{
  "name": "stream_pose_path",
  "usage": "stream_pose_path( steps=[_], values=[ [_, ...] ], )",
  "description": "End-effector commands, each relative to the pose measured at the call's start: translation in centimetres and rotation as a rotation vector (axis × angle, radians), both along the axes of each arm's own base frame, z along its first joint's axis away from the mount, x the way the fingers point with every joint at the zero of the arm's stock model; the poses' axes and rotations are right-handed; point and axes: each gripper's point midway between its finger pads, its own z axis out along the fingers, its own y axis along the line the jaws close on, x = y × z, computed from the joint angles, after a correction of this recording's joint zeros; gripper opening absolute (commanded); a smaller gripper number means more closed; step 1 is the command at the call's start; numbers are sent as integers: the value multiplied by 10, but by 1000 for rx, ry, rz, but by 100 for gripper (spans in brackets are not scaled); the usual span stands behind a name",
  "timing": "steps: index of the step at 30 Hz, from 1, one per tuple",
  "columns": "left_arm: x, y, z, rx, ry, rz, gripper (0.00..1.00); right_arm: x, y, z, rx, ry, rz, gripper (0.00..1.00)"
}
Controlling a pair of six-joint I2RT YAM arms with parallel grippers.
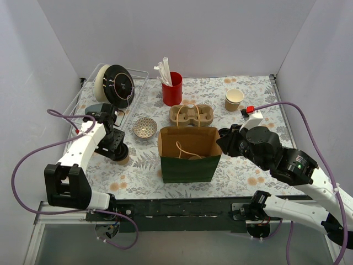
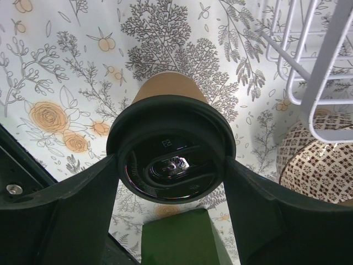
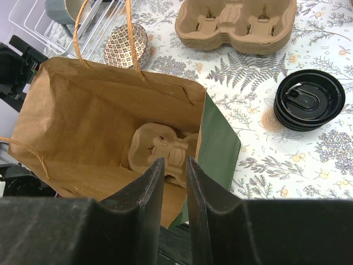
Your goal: Pack the takeout coffee
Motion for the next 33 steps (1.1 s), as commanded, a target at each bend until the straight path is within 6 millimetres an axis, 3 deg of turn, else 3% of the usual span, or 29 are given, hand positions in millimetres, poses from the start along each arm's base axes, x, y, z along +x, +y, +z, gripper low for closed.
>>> stream_pose_path(
  steps=[1, 3, 8, 18, 20, 23, 25, 29, 30, 33],
  values=[
    [-6, 6, 7, 15, 23, 120, 8, 0, -3, 22, 52, -33, -15, 31],
    [-14, 5, 9, 7, 45, 114, 0, 0, -3, 23, 51, -35, -13, 31],
    [-20, 2, 16, -13, 11, 66, 0, 0, -3, 26, 58, -44, -12, 31],
    [3, 18, 56, 103, -91, -173, 0, -3, -1, 32, 74, -40, 8, 33],
    [12, 14, 62, 97, -130, -232, 0, -5, 1, 36, 75, -46, 30, 44],
    [24, 5, 81, 86, -239, -379, 0, -7, -1, 44, 77, -37, 31, 49],
    [32, -1, 101, 94, -340, -472, 0, -7, -3, 53, 89, -34, 17, 51],
    [33, -17, 124, 49, -437, -596, 0, -8, -5, 60, 102, -19, -2, 52],
    [33, -31, 129, -9, -465, -663, 0, -8, -5, 63, 112, -21, -5, 52],
    [36, -48, 156, -44, -556, -785, 0, -6, -7, 65, 117, -1, -40, 52]
  ],
)
